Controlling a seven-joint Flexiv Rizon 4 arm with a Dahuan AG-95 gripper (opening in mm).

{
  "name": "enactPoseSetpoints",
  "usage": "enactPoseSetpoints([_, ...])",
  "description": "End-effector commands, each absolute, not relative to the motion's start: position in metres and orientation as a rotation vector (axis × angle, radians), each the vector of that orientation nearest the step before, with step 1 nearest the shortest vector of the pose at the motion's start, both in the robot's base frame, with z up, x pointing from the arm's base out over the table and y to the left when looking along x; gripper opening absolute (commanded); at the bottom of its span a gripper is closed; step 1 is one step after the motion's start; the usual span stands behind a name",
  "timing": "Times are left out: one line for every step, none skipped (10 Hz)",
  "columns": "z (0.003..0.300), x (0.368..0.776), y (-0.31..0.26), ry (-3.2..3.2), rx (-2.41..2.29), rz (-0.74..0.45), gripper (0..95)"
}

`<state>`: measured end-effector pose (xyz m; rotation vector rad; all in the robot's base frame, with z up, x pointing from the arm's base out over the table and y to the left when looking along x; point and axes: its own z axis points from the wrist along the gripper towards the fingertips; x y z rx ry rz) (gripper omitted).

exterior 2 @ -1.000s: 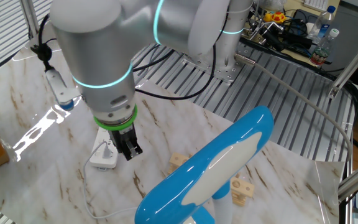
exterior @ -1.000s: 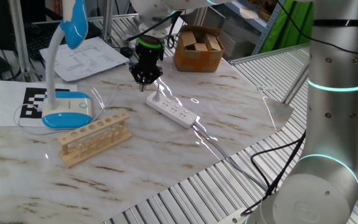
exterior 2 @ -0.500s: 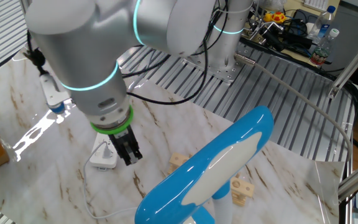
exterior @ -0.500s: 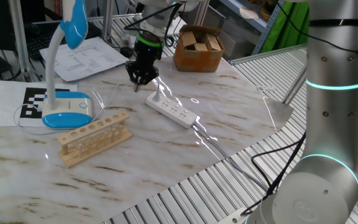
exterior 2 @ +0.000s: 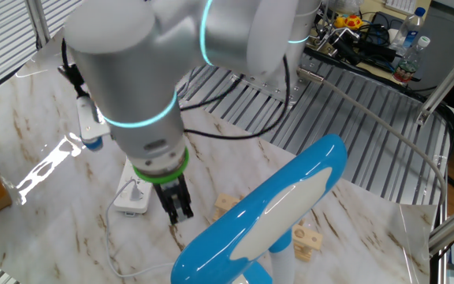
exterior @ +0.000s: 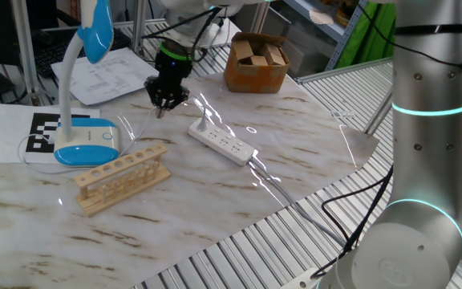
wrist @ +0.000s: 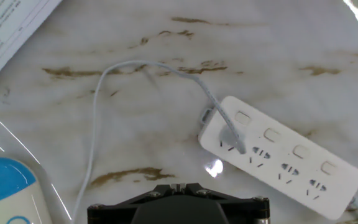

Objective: Plug in the power cord of the desk lamp, turn on the socket, and light up the desk lamp

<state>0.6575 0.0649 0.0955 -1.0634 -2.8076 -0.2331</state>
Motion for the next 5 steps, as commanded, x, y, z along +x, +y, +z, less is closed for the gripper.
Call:
enactPoseSetpoints([0.0935,0.6595,0.0672,-2.818,-1.061,-0.229,0.0])
enactPoseSetpoints([0.0940,0.6593,0.0662,-2.831,-1.044,-0.215,0.0])
enactPoseSetpoints([0.0940,0.6593,0.0662,-2.848,-1.005,-0.217,0.0])
enactPoseSetpoints([0.0940,0.6593,0.0662,-2.858,-0.971,-0.201,0.0])
enactPoseSetpoints([0.0940,0.6593,0.0662,-2.861,-0.943,-0.205,0.0])
